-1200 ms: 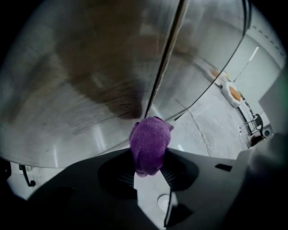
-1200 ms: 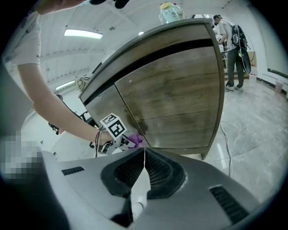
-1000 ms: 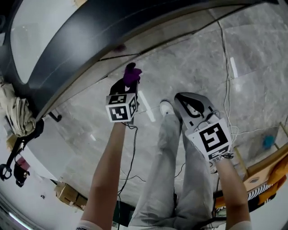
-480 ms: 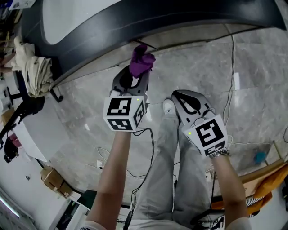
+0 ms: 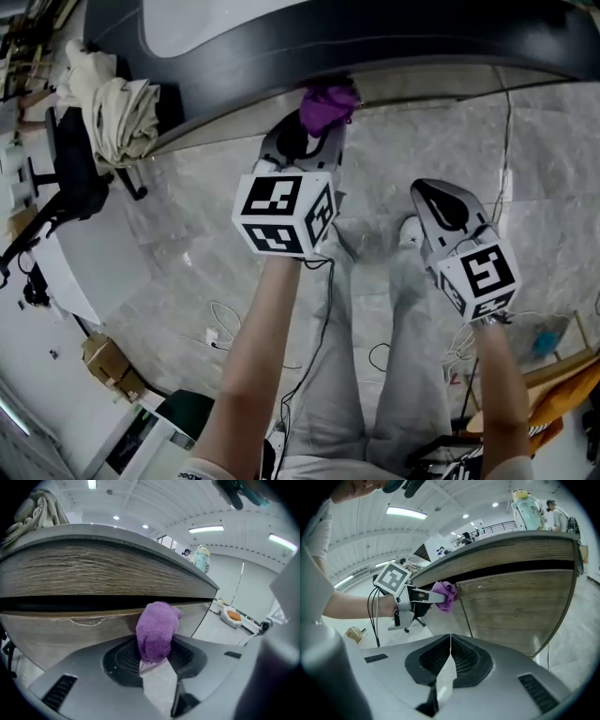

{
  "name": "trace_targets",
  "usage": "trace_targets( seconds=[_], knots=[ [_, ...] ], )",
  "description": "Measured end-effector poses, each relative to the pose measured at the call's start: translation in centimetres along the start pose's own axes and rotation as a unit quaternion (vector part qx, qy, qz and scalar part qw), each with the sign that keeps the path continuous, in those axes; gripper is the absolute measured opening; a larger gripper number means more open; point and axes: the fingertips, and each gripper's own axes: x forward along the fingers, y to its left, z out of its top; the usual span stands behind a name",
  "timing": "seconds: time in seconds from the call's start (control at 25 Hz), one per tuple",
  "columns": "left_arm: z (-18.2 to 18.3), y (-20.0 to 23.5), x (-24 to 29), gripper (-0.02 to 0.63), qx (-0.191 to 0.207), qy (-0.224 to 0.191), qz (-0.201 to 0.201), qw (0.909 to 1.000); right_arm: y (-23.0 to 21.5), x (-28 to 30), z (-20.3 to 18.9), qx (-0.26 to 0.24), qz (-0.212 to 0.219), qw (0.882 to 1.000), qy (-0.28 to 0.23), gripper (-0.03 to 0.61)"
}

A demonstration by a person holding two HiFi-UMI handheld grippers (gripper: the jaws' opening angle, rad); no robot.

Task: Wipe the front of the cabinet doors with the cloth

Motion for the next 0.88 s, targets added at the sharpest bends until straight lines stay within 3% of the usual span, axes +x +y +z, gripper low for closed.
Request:
trace_targets(
  seconds=[0.2, 0.6, 0.88],
  knots=[
    [-0.4, 3.4, -2.1, 0.14, -0.01, -0.004, -0.011, 0.9999, 3.7, 2.9, 0.5, 0.007, -0.015, 1.0, -0.001, 0.028],
    [-4.0, 16.4, -8.6, 0.14, -0.013, 0.015, 0.042, 0.9989, 10.8, 9.4, -0.8, -0.001, 0.011, 0.999, 0.043, 0.028],
    [-5.6, 22.7, -12.1, 0.14, -0.068, 0.018, 0.07, 0.9951, 14.0, 13.1, 1.2, -0.024, 0.032, 0.998, 0.049, 0.028]
  ],
)
